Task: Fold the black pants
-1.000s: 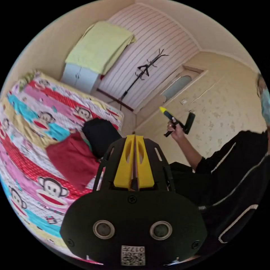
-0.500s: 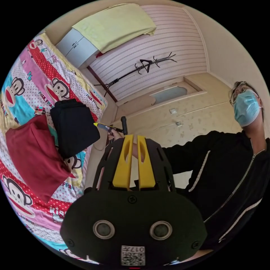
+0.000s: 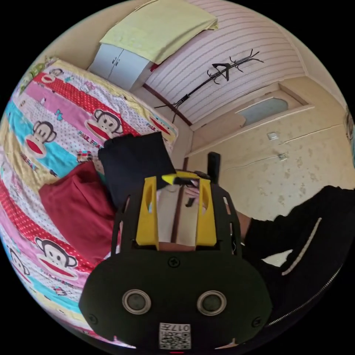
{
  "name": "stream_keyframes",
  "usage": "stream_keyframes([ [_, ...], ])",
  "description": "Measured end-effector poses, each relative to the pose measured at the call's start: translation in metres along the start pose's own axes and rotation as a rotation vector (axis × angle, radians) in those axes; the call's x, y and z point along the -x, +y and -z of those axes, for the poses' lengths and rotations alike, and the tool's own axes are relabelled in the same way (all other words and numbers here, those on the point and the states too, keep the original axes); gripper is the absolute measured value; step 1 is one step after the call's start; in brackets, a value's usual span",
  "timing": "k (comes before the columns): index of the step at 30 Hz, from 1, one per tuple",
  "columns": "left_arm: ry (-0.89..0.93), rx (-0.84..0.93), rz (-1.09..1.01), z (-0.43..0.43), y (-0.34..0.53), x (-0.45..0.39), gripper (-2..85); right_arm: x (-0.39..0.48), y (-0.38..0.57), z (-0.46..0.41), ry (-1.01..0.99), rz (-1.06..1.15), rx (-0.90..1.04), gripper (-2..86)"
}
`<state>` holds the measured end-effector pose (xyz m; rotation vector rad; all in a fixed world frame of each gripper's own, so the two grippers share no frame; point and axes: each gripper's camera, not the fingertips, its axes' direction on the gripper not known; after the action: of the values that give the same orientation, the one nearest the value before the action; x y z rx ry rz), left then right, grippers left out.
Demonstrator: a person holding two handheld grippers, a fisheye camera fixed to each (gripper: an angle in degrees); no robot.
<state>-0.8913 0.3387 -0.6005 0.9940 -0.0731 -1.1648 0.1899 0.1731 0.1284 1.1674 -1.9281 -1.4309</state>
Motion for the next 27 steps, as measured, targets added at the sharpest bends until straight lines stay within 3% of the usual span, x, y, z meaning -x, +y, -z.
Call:
stream_keyframes([
  [4, 0.029, 0.089, 0.180, -0.005, -0.012, 0.018, 11.9, 0.039, -0.015, -0.007, -0.181, 0.160, -0.012, 3.7],
  [10, 0.147, 0.078, 0.440, 0.006, 0.024, 0.057, 5.1, 0.052, -0.011, -0.005, -0.113, 0.197, 0.028, 3.2],
  [17, 0.470, -0.165, 0.229, 0.070, 0.058, 0.013, 5.1, 0.092, -0.011, 0.061, -0.296, 0.246, -0.300, 3.1],
  [24, 0.765, -0.428, -0.139, 0.205, 0.118, -0.047, 6.9, 0.166, -0.066, 0.086, -0.526, 0.402, -0.411, 2.9],
  [27, 0.742, -0.553, -0.258, 0.275, 0.175, -0.063, 8.3, 0.194, -0.094, 0.087, -0.641, 0.394, -0.444, 2.9],
])
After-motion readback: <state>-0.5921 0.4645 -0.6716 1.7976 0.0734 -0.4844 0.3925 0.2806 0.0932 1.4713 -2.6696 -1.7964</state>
